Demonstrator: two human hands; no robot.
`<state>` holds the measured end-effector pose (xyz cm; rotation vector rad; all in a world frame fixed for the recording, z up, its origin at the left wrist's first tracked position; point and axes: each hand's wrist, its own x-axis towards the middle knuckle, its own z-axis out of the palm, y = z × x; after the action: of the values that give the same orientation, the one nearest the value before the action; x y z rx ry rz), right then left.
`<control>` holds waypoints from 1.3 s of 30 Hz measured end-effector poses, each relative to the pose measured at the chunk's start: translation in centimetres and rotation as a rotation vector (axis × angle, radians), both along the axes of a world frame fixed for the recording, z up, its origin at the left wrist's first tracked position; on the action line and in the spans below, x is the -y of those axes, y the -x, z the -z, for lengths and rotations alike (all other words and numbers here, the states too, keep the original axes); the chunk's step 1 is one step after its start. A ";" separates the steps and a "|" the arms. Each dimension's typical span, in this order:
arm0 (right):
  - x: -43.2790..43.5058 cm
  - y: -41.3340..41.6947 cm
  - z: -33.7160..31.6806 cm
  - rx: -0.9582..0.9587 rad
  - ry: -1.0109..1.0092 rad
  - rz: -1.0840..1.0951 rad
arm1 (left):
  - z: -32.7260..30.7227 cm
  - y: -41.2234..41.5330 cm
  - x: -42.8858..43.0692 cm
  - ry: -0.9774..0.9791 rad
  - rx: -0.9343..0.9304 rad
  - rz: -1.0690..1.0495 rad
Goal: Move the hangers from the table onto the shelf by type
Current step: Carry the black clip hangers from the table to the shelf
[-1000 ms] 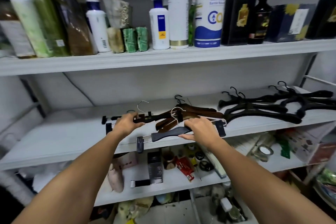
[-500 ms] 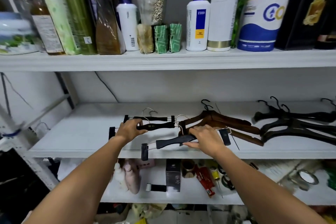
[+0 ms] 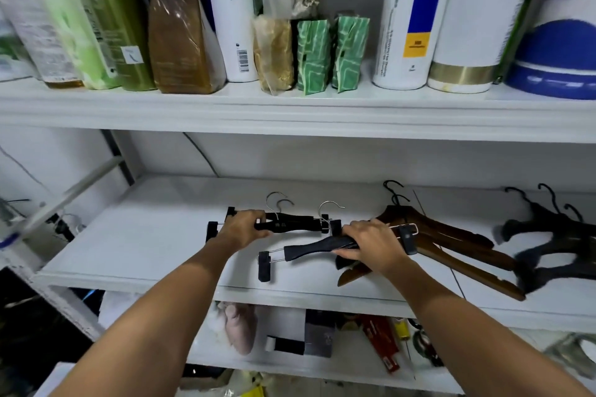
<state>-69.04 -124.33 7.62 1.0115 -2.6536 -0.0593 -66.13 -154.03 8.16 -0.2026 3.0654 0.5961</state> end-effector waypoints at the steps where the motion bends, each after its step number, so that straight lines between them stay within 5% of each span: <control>1: 0.3 0.4 0.3 0.007 0.001 0.002 | 0.3 0.4 0.2 -0.001 0.007 0.004; 13: 4.3 2.8 3.2 0.109 0.020 0.120 | 5.4 6.2 3.6 -0.119 0.096 0.124; 23: 5.8 1.8 3.5 0.143 0.067 0.185 | 7.8 8.3 6.5 -0.026 0.179 0.227; 39: 7.4 -0.4 3.8 0.154 0.085 0.199 | 7.6 8.3 6.2 0.133 0.024 0.314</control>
<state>-68.67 -131.77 3.87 0.7509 -2.8617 0.0917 -74.41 -160.26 0.55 0.2648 3.0211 0.3700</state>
